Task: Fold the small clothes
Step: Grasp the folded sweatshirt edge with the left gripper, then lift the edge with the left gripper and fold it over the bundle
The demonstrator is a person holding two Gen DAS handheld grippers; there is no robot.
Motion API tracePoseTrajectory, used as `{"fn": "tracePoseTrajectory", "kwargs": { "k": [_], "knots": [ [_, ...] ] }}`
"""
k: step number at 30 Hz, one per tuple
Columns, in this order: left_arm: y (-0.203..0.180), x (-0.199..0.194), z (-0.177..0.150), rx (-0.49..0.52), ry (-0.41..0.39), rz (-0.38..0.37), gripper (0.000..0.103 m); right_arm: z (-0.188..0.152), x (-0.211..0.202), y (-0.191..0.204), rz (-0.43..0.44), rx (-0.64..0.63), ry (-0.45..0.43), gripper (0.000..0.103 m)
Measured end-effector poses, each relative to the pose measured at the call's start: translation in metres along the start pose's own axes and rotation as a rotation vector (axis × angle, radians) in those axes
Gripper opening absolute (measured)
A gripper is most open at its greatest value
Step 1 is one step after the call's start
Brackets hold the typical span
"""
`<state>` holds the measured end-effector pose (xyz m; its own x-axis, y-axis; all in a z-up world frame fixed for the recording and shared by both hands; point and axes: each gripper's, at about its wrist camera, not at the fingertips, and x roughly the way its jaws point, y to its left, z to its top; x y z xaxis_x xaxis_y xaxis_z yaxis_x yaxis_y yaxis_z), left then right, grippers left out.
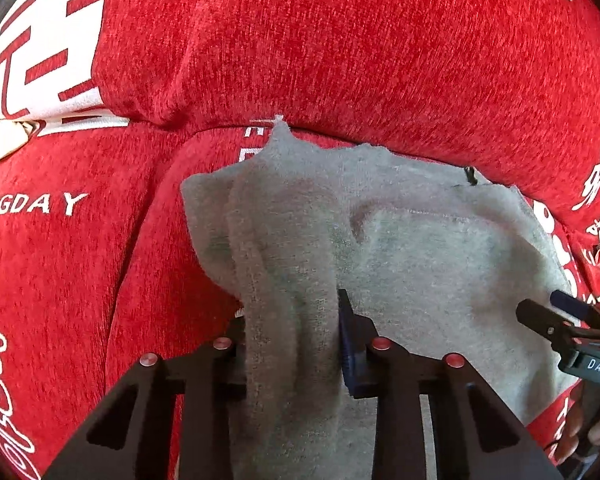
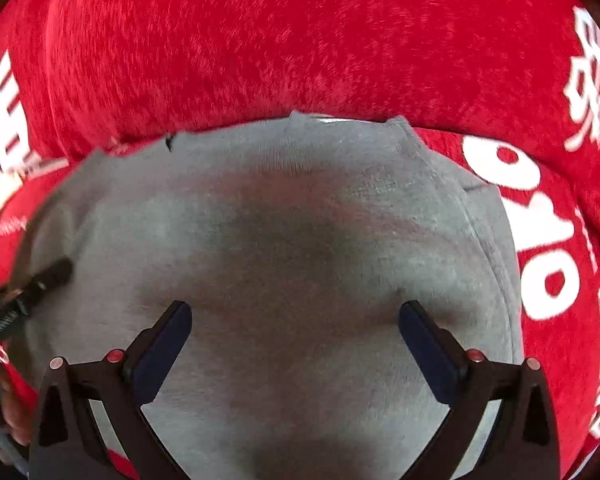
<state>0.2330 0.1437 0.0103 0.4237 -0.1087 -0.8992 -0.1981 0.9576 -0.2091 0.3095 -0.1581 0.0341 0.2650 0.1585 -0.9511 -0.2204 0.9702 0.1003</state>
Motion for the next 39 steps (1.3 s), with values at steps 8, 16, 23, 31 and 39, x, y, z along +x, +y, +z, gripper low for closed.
{"fn": "tracePoseTrajectory", "kwargs": {
  "k": [8,16,23,31,39],
  "knots": [
    [-0.007,-0.017,0.006,-0.022,0.002,-0.033,0.03,0.007,0.03,0.032,-0.108,-0.093,-0.019,0.103],
    [-0.036,-0.043,0.017,-0.003,0.008,-0.03,0.029,0.004,-0.012,-0.023,-0.018,0.057,-0.048,0.103],
    [-0.095,-0.066,0.034,0.027,0.045,0.004,0.027,-0.019,-0.032,-0.085,-0.013,0.108,-0.059,0.103],
    [-0.219,-0.075,0.04,0.14,0.048,0.01,0.024,-0.056,-0.059,-0.154,0.043,0.204,-0.104,0.103],
    [-0.331,0.006,-0.008,0.289,0.143,0.053,0.012,-0.088,-0.048,-0.195,0.085,0.29,-0.08,0.103]
  ]
}}
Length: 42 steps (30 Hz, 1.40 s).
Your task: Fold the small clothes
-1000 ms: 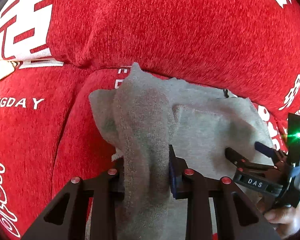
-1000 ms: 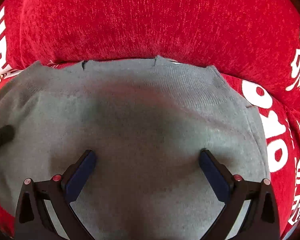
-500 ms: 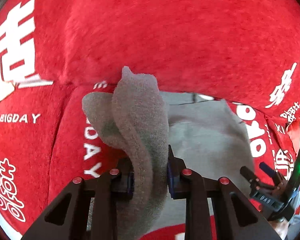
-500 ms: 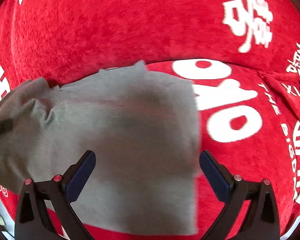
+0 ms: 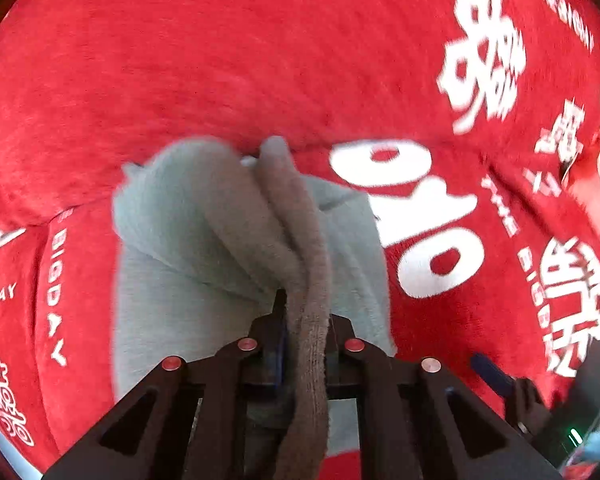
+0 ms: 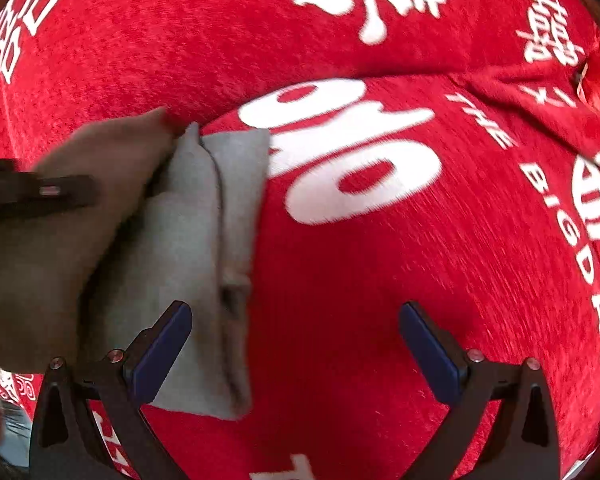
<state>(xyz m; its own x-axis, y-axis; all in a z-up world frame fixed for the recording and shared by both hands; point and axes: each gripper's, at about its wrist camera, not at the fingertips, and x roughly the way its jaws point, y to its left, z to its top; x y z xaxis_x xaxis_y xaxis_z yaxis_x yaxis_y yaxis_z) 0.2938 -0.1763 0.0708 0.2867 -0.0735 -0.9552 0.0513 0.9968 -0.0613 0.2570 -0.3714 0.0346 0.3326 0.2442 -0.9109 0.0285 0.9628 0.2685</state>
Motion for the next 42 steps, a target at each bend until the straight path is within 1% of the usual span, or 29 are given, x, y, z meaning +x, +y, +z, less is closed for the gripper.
{"fn": "tracePoseTrajectory", "kwargs": {
  "k": [2,3,5,6,7,8,9,11,13,15,16,17,18,20,23,25,27,28,29,31,33,34,37,40,42],
  "knots": [
    [-0.012,0.022,-0.005,0.008,0.046,0.01,0.012,-0.005,0.001,-0.005,0.005,0.003,0.007,0.103],
    [-0.016,0.029,-0.008,0.016,0.054,0.012,0.012,-0.007,0.001,-0.006,0.011,-0.007,0.003,0.103],
    [-0.023,0.028,-0.011,0.034,0.045,0.019,0.016,-0.01,-0.003,-0.006,0.019,-0.03,-0.006,0.103],
    [-0.025,0.025,-0.011,0.037,0.05,0.012,0.03,-0.01,-0.002,-0.006,0.021,-0.036,-0.007,0.103],
    [-0.025,0.02,-0.009,0.034,0.066,-0.038,0.055,-0.011,-0.004,-0.006,0.025,-0.042,-0.011,0.103],
    [-0.022,0.015,-0.008,0.02,0.082,-0.096,0.069,-0.011,-0.006,-0.007,0.027,-0.046,-0.019,0.103],
    [-0.018,0.008,-0.008,0.0,0.082,-0.122,0.086,-0.011,-0.008,-0.008,0.025,-0.047,-0.023,0.103],
    [-0.011,-0.012,-0.009,-0.032,0.043,-0.156,0.086,-0.012,-0.013,-0.011,0.03,-0.048,-0.028,0.103],
    [0.0,-0.034,-0.012,-0.028,0.037,-0.232,0.086,-0.013,-0.021,-0.015,0.051,-0.041,-0.038,0.103],
    [0.017,-0.056,-0.02,-0.038,-0.01,-0.287,0.086,-0.014,-0.03,-0.02,0.094,-0.03,-0.044,0.103],
    [0.03,-0.066,-0.028,-0.05,-0.041,-0.295,0.086,-0.014,-0.036,-0.022,0.133,-0.021,-0.05,0.103],
    [0.041,-0.07,-0.033,-0.057,-0.062,-0.285,0.086,-0.015,-0.041,-0.023,0.172,-0.013,-0.057,0.103],
    [0.054,-0.073,-0.041,-0.067,-0.084,-0.247,0.086,-0.014,-0.047,-0.025,0.253,0.001,-0.062,0.103],
    [0.076,-0.068,-0.057,-0.093,-0.103,-0.175,0.086,-0.009,-0.051,-0.026,0.371,0.038,-0.062,0.103],
    [0.096,-0.05,-0.075,-0.107,-0.077,-0.105,0.086,0.003,-0.051,-0.016,0.472,0.055,-0.054,0.103],
    [0.106,-0.044,-0.086,-0.122,-0.073,-0.104,0.086,0.011,-0.044,-0.003,0.532,0.042,-0.036,0.102],
    [0.105,-0.039,-0.095,-0.124,-0.068,-0.127,0.086,0.021,-0.033,0.009,0.605,0.035,0.005,0.098],
    [0.101,-0.038,-0.098,-0.118,-0.072,-0.141,0.086,0.026,-0.027,0.015,0.637,0.038,0.028,0.092],
    [0.095,-0.038,-0.099,-0.1,-0.077,-0.153,0.086,0.03,-0.021,0.019,0.648,0.04,0.046,0.089],
    [0.083,-0.037,-0.099,-0.063,-0.082,-0.152,0.086,0.041,-0.011,0.024,0.635,0.045,0.069,0.089],
    [0.076,-0.039,-0.099,-0.038,-0.091,-0.137,0.086,0.05,0.0,0.021,0.55,0.066,0.084,0.088],
    [0.073,-0.038,-0.1,-0.032,-0.092,-0.134,0.086,0.051,0.001,0.018,0.542,0.08,0.086,0.088],
    [0.069,-0.03,-0.098,-0.027,-0.087,-0.14,0.086,0.052,0.007,0.016,0.603,0.102,0.106,0.088],
    [0.067,-0.024,-0.095,-0.036,-0.087,-0.147,0.086,0.056,0.021,0.024,0.56,0.073,0.131,0.088],
    [0.062,-0.021,-0.096,-0.029,-0.086,-0.15,0.086,0.061,0.032,0.031,0.542,0.073,0.143,0.081]
  ]
}}
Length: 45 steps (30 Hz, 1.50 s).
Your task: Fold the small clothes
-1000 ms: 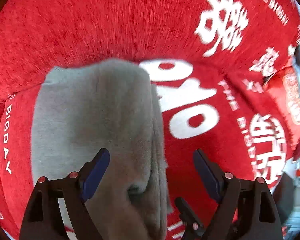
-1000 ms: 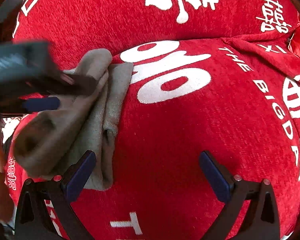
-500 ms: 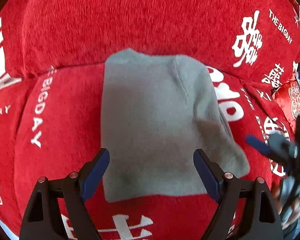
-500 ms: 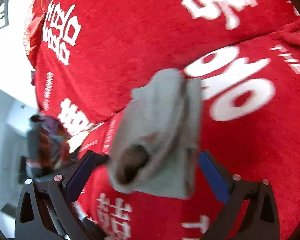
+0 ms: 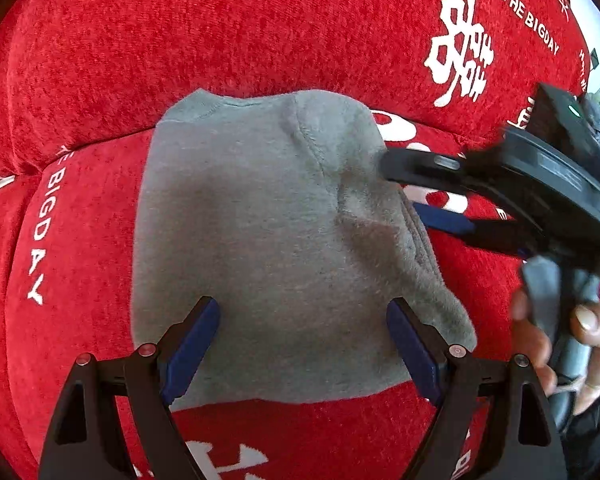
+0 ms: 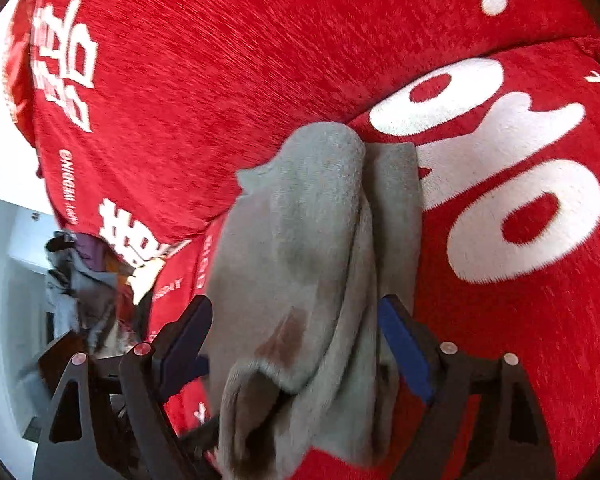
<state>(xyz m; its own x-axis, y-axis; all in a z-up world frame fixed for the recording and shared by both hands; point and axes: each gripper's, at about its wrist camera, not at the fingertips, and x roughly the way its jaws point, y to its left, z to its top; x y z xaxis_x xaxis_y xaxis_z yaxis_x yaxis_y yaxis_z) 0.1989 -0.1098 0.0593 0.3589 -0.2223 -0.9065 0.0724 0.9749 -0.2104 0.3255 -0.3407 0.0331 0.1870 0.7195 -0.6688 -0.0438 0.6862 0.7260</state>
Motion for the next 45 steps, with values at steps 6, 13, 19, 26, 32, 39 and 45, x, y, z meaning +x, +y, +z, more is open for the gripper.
{"fn": "tracePoseTrajectory", "kwargs": {
  "k": [6,13,19,26,32,39,45],
  "knots": [
    [-0.02,0.017,-0.001,0.06,0.035,-0.034,0.086,0.011,0.022,0.031,-0.14,-0.171,0.005,0.013],
    [-0.045,0.041,0.001,0.117,0.084,-0.083,0.086,0.022,0.023,0.013,-0.249,-0.21,0.006,0.013],
    [-0.029,0.011,0.002,0.077,0.066,-0.174,0.086,0.025,0.004,-0.01,-0.183,-0.084,-0.033,0.029],
    [0.005,-0.007,0.024,-0.098,-0.068,-0.136,0.086,0.044,-0.017,0.022,-0.135,-0.172,-0.083,0.069],
    [-0.009,0.022,0.012,0.022,0.008,0.009,0.087,0.066,0.045,0.005,-0.113,-0.084,0.042,0.069],
    [0.018,-0.004,0.046,-0.056,-0.013,-0.089,0.086,0.017,-0.029,-0.005,-0.146,-0.204,-0.071,0.062],
    [0.025,0.043,0.121,-0.098,0.07,-0.059,0.086,-0.07,-0.064,0.021,-0.123,-0.436,-0.027,0.062]
  ]
}}
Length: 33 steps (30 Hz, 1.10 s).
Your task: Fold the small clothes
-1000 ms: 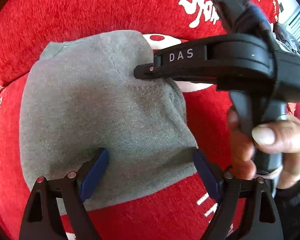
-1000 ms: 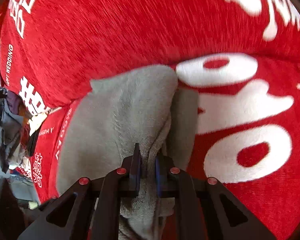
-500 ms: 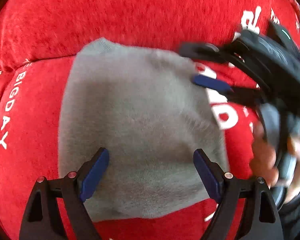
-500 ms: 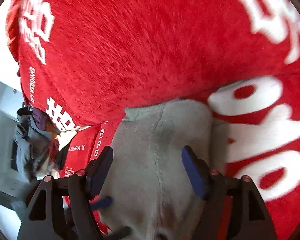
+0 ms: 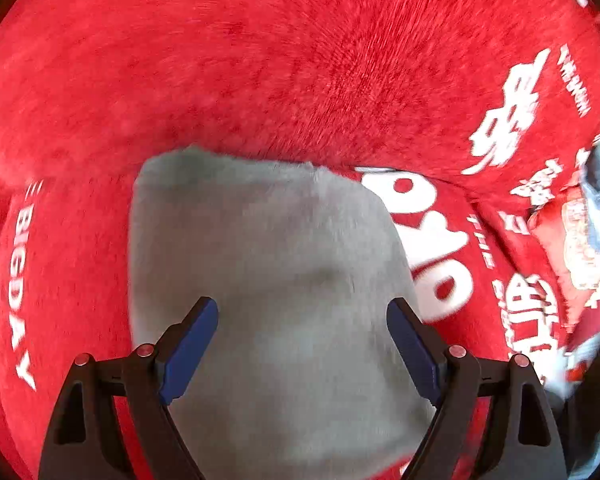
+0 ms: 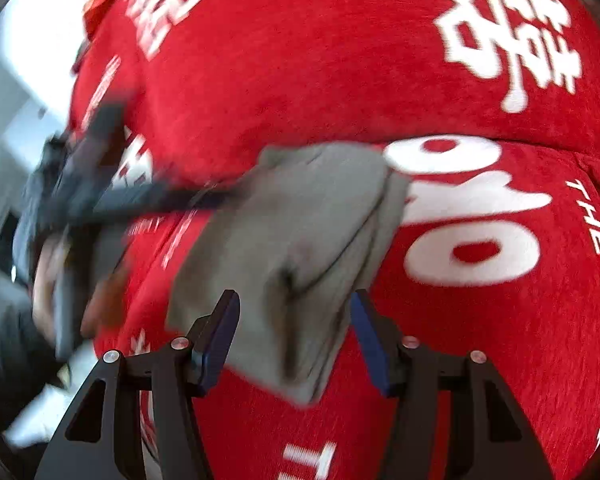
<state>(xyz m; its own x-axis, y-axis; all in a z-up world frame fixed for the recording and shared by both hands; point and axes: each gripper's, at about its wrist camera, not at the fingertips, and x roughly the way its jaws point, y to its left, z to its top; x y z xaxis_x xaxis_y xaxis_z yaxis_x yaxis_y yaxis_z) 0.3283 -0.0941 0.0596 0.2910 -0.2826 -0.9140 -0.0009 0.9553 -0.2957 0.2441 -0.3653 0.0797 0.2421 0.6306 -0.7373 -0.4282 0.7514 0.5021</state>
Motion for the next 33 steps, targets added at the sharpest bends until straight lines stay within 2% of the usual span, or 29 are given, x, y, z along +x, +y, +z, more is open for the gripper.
{"fn": "tracePoseTrajectory", "kwargs": {
  "k": [4,7,8,10,14,17,19,23,25,27,28,29,30,31,33],
  "knots": [
    [-0.019,0.031,0.025,0.063,0.051,0.121,0.087,-0.02,0.01,0.024,0.002,-0.102,0.032,0.062],
    [-0.024,0.047,0.026,0.093,0.081,0.163,0.087,-0.023,0.027,0.035,-0.018,-0.142,0.044,0.06],
    [-0.024,0.05,0.024,0.112,0.081,0.181,0.087,-0.022,0.033,0.033,-0.009,-0.132,0.052,0.04],
    [-0.029,0.057,0.023,0.147,0.081,0.204,0.087,-0.02,0.048,0.037,0.007,-0.13,0.098,0.006],
    [-0.029,0.061,0.025,0.125,0.083,0.166,0.087,-0.033,0.044,0.034,-0.082,-0.182,0.173,0.005],
    [-0.034,0.072,0.02,0.126,0.064,0.162,0.093,-0.041,0.045,0.023,-0.086,-0.122,0.195,0.005],
    [-0.038,0.076,0.015,0.143,0.035,0.186,0.096,-0.041,0.048,0.025,-0.095,-0.127,0.193,0.005],
    [-0.042,0.076,0.013,0.147,0.024,0.193,0.098,-0.043,0.05,0.025,-0.117,-0.127,0.195,0.005],
    [-0.042,0.064,0.015,0.136,0.029,0.165,0.097,-0.037,0.048,0.032,-0.124,-0.124,0.195,0.007],
    [-0.034,0.034,0.012,0.113,-0.016,0.09,0.097,-0.028,0.029,0.039,-0.109,-0.123,0.136,0.013],
    [-0.028,0.016,0.005,0.101,-0.051,0.061,0.097,-0.025,0.023,0.04,-0.097,-0.112,0.113,0.025],
    [-0.022,0.003,-0.001,0.097,-0.072,0.045,0.097,-0.022,0.016,0.041,-0.082,-0.094,0.088,0.042],
    [-0.012,-0.013,-0.013,0.095,-0.094,0.032,0.097,-0.019,0.01,0.041,-0.063,-0.074,0.058,0.049],
    [-0.004,-0.023,-0.024,0.094,-0.104,0.03,0.097,-0.017,0.008,0.041,-0.045,-0.067,0.041,0.054],
    [0.019,-0.043,-0.058,0.106,-0.126,0.043,0.097,-0.015,0.015,0.041,-0.05,-0.068,0.064,0.055]
  ]
}}
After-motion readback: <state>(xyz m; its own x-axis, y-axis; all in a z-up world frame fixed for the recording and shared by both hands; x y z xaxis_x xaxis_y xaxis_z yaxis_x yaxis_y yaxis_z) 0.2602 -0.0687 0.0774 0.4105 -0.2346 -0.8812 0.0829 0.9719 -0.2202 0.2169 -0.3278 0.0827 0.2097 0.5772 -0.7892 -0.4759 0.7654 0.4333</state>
